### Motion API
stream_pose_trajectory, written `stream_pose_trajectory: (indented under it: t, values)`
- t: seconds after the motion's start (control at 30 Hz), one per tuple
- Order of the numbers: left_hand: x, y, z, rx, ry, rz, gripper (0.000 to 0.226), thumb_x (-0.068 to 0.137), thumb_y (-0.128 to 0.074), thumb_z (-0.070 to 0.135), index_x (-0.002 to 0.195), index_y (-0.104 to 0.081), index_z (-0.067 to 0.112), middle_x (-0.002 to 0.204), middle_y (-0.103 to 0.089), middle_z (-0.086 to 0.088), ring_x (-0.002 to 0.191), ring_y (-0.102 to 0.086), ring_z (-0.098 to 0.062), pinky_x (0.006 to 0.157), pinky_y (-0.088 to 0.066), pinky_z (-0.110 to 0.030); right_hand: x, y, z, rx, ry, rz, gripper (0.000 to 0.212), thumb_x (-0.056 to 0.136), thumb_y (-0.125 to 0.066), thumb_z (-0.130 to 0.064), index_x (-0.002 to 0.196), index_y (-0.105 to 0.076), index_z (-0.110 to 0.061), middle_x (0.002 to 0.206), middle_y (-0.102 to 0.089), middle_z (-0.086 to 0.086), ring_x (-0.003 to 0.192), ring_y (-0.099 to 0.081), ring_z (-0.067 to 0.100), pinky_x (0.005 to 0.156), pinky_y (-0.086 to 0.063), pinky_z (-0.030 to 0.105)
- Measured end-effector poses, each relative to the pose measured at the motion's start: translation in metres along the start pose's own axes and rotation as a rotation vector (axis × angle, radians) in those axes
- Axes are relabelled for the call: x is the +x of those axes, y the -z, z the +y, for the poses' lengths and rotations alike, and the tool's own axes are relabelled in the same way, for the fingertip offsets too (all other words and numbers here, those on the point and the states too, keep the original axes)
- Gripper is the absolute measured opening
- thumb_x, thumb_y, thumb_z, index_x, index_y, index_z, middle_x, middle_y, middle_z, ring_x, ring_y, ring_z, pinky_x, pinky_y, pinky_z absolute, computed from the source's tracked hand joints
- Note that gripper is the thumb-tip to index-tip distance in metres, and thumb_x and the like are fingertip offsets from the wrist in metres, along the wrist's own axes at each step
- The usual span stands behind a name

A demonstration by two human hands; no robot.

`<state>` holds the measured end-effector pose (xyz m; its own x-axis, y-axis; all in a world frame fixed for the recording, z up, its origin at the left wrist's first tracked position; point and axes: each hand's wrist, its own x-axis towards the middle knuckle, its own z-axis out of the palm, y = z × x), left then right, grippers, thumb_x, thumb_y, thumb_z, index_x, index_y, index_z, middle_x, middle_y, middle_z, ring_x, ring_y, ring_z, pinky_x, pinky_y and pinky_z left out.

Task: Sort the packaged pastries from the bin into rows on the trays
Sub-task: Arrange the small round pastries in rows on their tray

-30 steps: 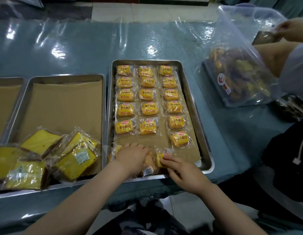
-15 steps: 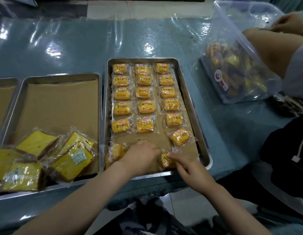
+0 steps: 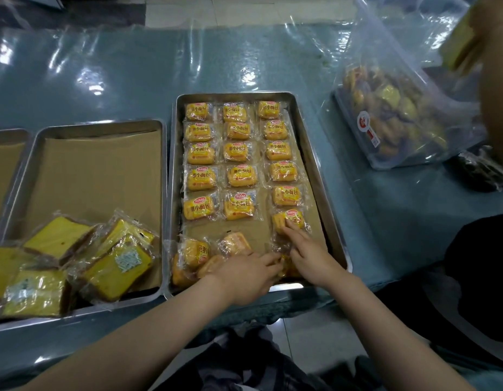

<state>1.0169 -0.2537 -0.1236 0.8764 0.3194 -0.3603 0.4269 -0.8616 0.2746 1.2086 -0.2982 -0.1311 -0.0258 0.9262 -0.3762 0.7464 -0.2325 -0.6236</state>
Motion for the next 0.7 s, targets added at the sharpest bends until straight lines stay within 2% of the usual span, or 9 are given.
stream_pose_trajectory:
  t: [0.1, 0.17, 0.23, 0.3, 0.37, 0.53, 0.6, 0.63, 0.7]
  values:
    - [0.005, 0.000, 0.005, -0.008, 0.008, 0.027, 0.052, 0.103, -0.035, 0.038, 0.151, -0.027, 0.021, 0.159, -0.022, -0.004, 0.133, -0.040, -0.027, 0.111, -0.031, -0.043, -0.010, 0.007, 0.005, 0.017, -0.001, 0.134, 0.052, 0.097, -0.046, -0.004, 0.144, -0.044, -0.025, 0.156, -0.032, -0.009, 0.139, -0.037, 0.012, 0.114, -0.033, 0.033]
    - [0.009, -0.002, 0.009, -0.003, 0.024, 0.029, 0.055, 0.102, -0.034, 0.041, 0.152, -0.024, 0.022, 0.159, -0.021, -0.005, 0.137, -0.036, -0.026, 0.113, -0.029, -0.044, -0.020, 0.012, 0.011, -0.090, -0.026, 0.250, 0.044, 0.095, -0.049, -0.005, 0.134, -0.058, -0.022, 0.145, -0.048, -0.007, 0.129, -0.049, 0.014, 0.107, -0.041, 0.032]
    - [0.012, -0.004, 0.012, 0.013, 0.039, 0.040, 0.057, 0.102, -0.033, 0.043, 0.154, -0.019, 0.022, 0.160, -0.018, -0.005, 0.140, -0.030, -0.025, 0.114, -0.027, -0.043, -0.032, 0.014, 0.018, -0.226, -0.019, 0.257, 0.039, 0.094, -0.049, -0.007, 0.127, -0.064, -0.022, 0.135, -0.059, -0.005, 0.120, -0.056, 0.017, 0.100, -0.046, 0.032]
    - [0.016, -0.006, 0.014, 0.030, 0.044, 0.041, 0.059, 0.103, -0.031, 0.044, 0.154, -0.015, 0.021, 0.161, -0.015, -0.005, 0.143, -0.024, -0.025, 0.114, -0.024, -0.043, -0.043, 0.012, 0.022, -0.311, -0.029, 0.180, 0.042, 0.094, -0.047, -0.008, 0.130, -0.062, -0.023, 0.135, -0.059, -0.006, 0.118, -0.057, 0.018, 0.095, -0.046, 0.029]
    - [0.018, -0.008, 0.015, 0.028, 0.050, 0.027, 0.060, 0.103, -0.029, 0.045, 0.155, -0.012, 0.021, 0.162, -0.010, -0.004, 0.145, -0.018, -0.024, 0.115, -0.020, -0.043, -0.050, 0.009, 0.023, -0.338, -0.066, 0.116, 0.047, 0.095, -0.045, -0.011, 0.138, -0.054, -0.026, 0.145, -0.050, -0.010, 0.125, -0.053, 0.014, 0.097, -0.044, 0.027]
    - [0.022, -0.013, 0.014, 0.002, 0.054, 0.001, 0.063, 0.103, -0.024, 0.050, 0.156, -0.006, 0.023, 0.163, -0.004, -0.001, 0.148, -0.012, -0.022, 0.117, -0.018, -0.044, -0.053, 0.004, 0.019, -0.341, -0.110, 0.137, 0.050, 0.095, -0.045, -0.014, 0.144, -0.045, -0.023, 0.151, -0.042, -0.006, 0.133, -0.045, 0.012, 0.100, -0.042, 0.026]
    - [0.022, -0.015, 0.014, -0.016, 0.057, -0.011, 0.063, 0.102, -0.023, 0.052, 0.156, -0.004, 0.024, 0.164, -0.001, 0.001, 0.148, -0.011, -0.021, 0.118, -0.016, -0.044, -0.054, 0.002, 0.020, -0.332, -0.120, 0.140, 0.050, 0.094, -0.046, -0.013, 0.142, -0.045, -0.023, 0.146, -0.048, -0.005, 0.126, -0.051, 0.013, 0.092, -0.045, 0.027]
    - [0.022, -0.016, 0.014, -0.031, 0.059, -0.013, 0.064, 0.102, -0.023, 0.053, 0.156, -0.003, 0.025, 0.163, 0.001, 0.002, 0.149, -0.010, -0.021, 0.119, -0.015, -0.043, -0.055, 0.001, 0.020, -0.307, -0.126, 0.149, 0.049, 0.092, -0.047, -0.011, 0.140, -0.046, -0.023, 0.138, -0.054, -0.005, 0.117, -0.055, 0.013, 0.082, -0.046, 0.026]
    - [0.022, -0.017, 0.016, -0.077, 0.069, -0.015, 0.064, 0.102, -0.022, 0.054, 0.156, -0.002, 0.027, 0.163, 0.004, 0.004, 0.149, -0.007, -0.019, 0.119, -0.009, -0.041, -0.056, -0.001, 0.018, -0.264, -0.135, 0.168, 0.048, 0.090, -0.047, -0.008, 0.135, -0.047, -0.024, 0.121, -0.061, -0.005, 0.097, -0.057, 0.011, 0.068, -0.039, 0.022]
